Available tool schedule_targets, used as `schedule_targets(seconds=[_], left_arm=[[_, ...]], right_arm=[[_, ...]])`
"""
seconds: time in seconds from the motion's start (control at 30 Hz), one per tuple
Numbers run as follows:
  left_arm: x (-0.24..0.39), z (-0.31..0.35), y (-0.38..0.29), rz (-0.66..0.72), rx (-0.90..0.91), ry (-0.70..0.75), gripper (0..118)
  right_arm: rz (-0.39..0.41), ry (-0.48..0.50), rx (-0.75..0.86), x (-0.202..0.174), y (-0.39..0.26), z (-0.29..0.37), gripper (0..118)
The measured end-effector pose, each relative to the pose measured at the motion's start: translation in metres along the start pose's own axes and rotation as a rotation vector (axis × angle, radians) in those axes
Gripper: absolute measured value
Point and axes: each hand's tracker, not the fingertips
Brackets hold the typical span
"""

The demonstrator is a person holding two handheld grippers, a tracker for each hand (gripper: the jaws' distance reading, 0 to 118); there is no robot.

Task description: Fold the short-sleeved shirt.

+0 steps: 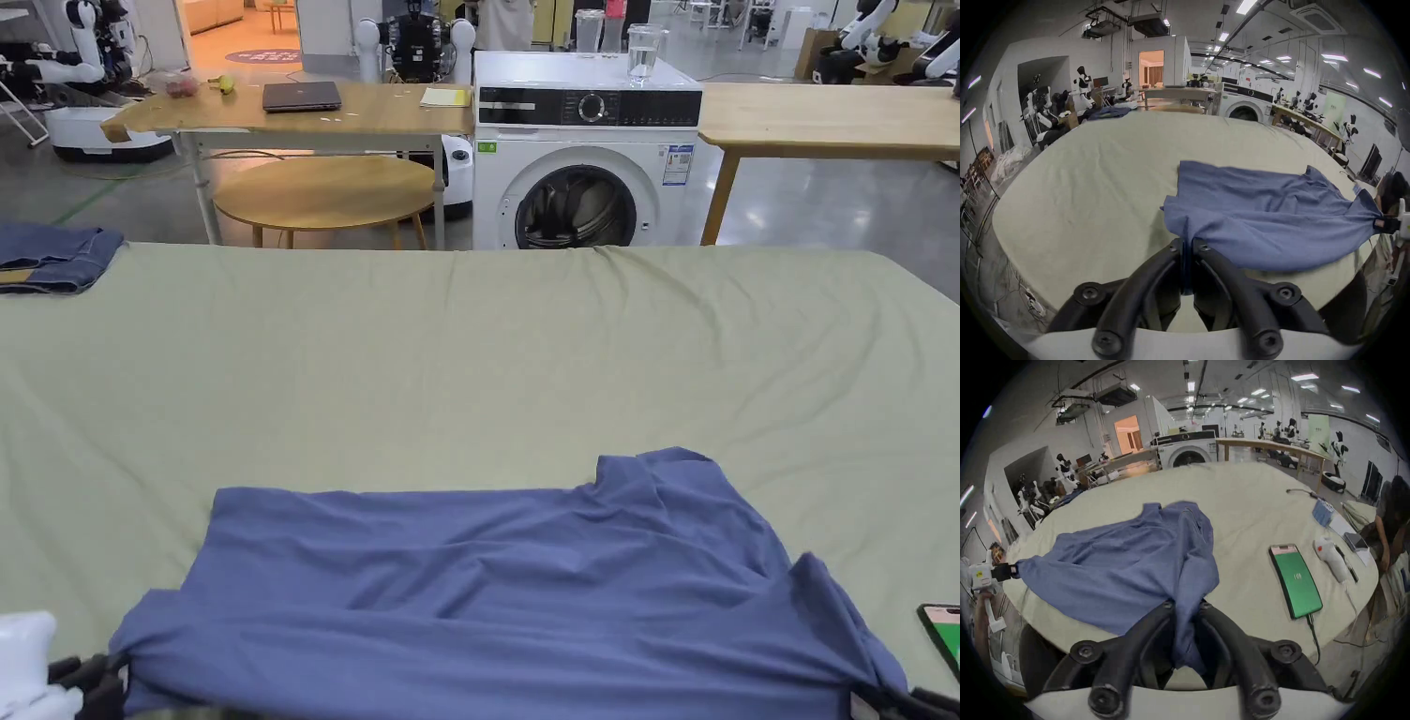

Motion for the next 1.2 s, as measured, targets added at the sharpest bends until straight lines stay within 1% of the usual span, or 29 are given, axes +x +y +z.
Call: schedule_targets(seconds=[0.07,0.13,0.17,0.2,0.23,0.27,0.3,0.33,0.37,0.43,0.47,0.57,0.6,0.63,0.67,0.7,0.73,0.77,0.8,0.83,0.87,0.93,1.0,1.1,1.13,1.2], left_arm=[[-0.009,-0.011,-0.023,0.037,-0.074,0.002,2],[-0.013,-0.021,-0.038,0.089,-0.115,-0.007,2],[-0.011,-0.022,-0.041,0.092,-0.103,0.002,2],[-0.009,-0.019,-0.042,0.091,-0.085,0.01,2],[-0.005,-0.013,-0.039,0.085,-0.066,0.017,3],[0.002,-0.004,-0.032,0.038,-0.032,0.033,22],[0.009,0.003,-0.025,-0.024,-0.001,0.061,51],[0.015,0.01,-0.016,-0.072,0.035,0.08,84],[0.023,0.015,-0.007,-0.111,0.075,0.093,110],[0.037,0.021,0.013,-0.164,0.171,0.097,112],[0.048,0.021,0.025,-0.183,0.185,0.084,112],[0.08,0.013,0.046,-0.213,0.237,0.018,110],[0.09,0.01,0.05,-0.22,0.241,0.002,102],[0.098,0.007,0.052,-0.228,0.252,-0.012,83],[0.102,0.002,0.05,-0.238,0.247,-0.011,37],[0.107,-0.002,0.05,-0.241,0.245,-0.014,2],[0.109,-0.005,0.049,-0.24,0.239,-0.028,0],[0.109,-0.009,0.047,-0.222,0.225,-0.054,0],[0.107,-0.014,0.044,-0.22,0.214,-0.071,0],[0.106,-0.017,0.044,-0.22,0.204,-0.066,0],[0.103,-0.021,0.043,-0.219,0.203,-0.051,0],[0.092,-0.029,0.043,-0.201,0.191,-0.037,0],[0.074,-0.044,0.045,-0.137,0.138,-0.038,0],[0.051,-0.072,0.046,-0.075,0.075,-0.034,0],[0.045,-0.082,0.047,-0.066,0.057,-0.032,0],[0.04,-0.103,0.056,-0.097,0.042,-0.001,0]], right_arm=[[-0.02,-0.013,-0.062,0.005,-0.019,-0.016,7],[-0.01,-0.031,-0.09,0.003,-0.035,-0.031,9],[0.009,-0.049,-0.099,0.0,-0.04,-0.035,15],[0.047,-0.088,-0.096,-0.003,-0.041,-0.035,26],[0.077,-0.117,-0.08,-0.006,-0.04,-0.033,48],[0.108,-0.13,-0.059,-0.011,-0.036,-0.028,85],[0.13,-0.118,-0.028,-0.015,-0.03,-0.021,101],[0.142,-0.1,0.023,-0.021,-0.021,-0.012,106],[0.152,-0.087,0.077,-0.027,-0.012,-0.005,106],[0.154,-0.076,0.171,-0.047,0.01,0.003,106],[0.156,-0.057,0.223,-0.057,0.023,0.005,106],[0.112,-0.012,0.31,-0.092,0.048,0.001,106],[0.104,-0.003,0.309,-0.102,0.054,-0.002,105],[0.098,0.006,0.314,-0.111,0.056,-0.004,97],[0.093,0.025,0.318,-0.119,0.058,-0.007,63],[0.092,0.038,0.326,-0.126,0.058,-0.008,25],[0.098,0.032,0.336,-0.129,0.056,-0.011,0],[0.115,-0.001,0.345,-0.135,0.055,-0.015,0],[0.134,-0.011,0.358,-0.137,0.053,-0.015,0],[0.138,0.012,0.353,-0.137,0.053,-0.015,0],[0.132,0.036,0.342,-0.136,0.053,-0.016,0],[0.134,0.034,0.339,-0.135,0.053,-0.02,0],[0.145,0.023,0.329,-0.132,0.055,-0.024,0],[0.133,0.02,0.31,-0.124,0.057,-0.036,0],[0.132,0.014,0.302,-0.122,0.057,-0.04,0],[0.133,0.002,0.283,-0.118,0.06,-0.052,0]])
